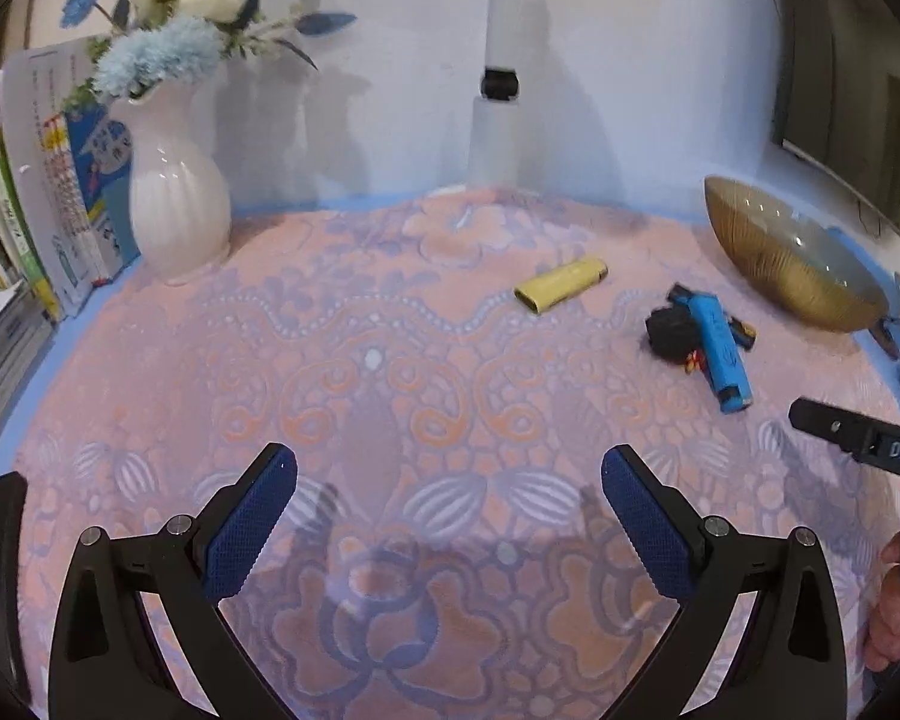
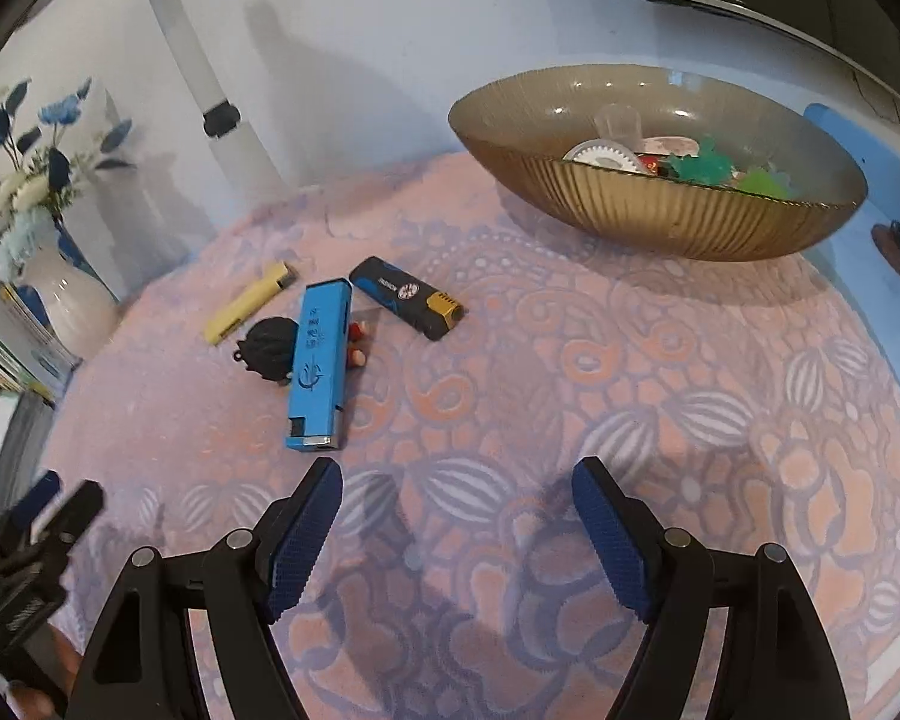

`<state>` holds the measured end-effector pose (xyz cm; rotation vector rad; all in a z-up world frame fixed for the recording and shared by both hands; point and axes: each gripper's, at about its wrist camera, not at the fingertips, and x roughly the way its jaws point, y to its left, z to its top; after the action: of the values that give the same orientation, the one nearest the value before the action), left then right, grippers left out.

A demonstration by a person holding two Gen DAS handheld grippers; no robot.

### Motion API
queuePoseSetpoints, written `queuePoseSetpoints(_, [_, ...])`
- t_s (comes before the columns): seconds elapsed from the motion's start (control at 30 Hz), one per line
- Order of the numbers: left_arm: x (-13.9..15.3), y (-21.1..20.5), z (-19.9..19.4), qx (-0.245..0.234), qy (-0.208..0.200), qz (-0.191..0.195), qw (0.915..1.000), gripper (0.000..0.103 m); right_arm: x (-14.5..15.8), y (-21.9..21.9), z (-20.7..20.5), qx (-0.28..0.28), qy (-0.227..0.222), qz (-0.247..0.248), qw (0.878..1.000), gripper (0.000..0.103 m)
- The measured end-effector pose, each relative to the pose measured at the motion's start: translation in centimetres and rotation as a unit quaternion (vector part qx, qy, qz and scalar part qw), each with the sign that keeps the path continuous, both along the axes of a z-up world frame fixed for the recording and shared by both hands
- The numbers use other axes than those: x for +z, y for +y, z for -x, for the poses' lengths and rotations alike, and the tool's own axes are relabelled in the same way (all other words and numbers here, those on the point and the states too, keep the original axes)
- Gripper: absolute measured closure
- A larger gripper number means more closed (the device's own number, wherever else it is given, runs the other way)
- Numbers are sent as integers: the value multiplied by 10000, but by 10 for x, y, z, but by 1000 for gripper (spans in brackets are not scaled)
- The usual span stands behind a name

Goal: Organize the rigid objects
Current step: 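Grasp the yellow lighter with the left gripper while the right grasps the blue USB stick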

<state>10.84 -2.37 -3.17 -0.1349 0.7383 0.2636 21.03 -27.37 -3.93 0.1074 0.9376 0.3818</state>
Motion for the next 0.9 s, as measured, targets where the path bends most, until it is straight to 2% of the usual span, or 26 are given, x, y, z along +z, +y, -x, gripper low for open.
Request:
queuePoseSetpoints(0.2, [-12,1,-9,-107,324,85,9994,1,2,13,5,153,-73,272,9995,25])
queuePoseSetpoints(0.47, [-15,0,-12,-142,464,79,9988,1,0,39,14,561,-226,753,9953,24])
queuePoseSetpoints(0.9, [-17,-6,-15,-207,553,-149,9981,1,-3,40,12,564,-157,764,9954,17])
